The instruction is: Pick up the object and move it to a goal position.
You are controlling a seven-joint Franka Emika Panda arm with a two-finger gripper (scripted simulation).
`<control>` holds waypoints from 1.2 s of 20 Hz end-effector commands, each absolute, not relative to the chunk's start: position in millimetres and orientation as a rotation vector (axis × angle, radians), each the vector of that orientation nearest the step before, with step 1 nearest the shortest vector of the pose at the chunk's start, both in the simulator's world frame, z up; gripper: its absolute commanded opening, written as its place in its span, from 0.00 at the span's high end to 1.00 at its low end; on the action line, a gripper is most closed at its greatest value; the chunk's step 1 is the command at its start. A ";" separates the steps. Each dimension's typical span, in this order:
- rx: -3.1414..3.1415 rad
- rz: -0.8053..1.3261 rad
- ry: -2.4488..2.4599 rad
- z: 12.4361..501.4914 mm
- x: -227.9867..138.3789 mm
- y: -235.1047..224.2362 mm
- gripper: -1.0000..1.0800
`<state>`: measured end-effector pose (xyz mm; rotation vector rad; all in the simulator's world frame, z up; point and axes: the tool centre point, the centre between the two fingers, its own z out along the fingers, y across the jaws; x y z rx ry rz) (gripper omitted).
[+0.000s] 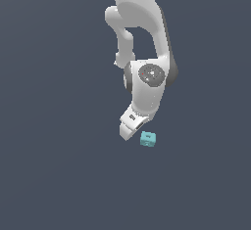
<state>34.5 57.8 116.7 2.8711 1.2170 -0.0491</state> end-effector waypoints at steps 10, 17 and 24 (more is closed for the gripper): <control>2.625 -0.023 1.711 100.6 49.0 87.6 0.04; 2.505 -0.008 1.892 94.6 54.3 99.4 0.04; 2.448 0.000 1.969 92.1 56.6 104.6 0.04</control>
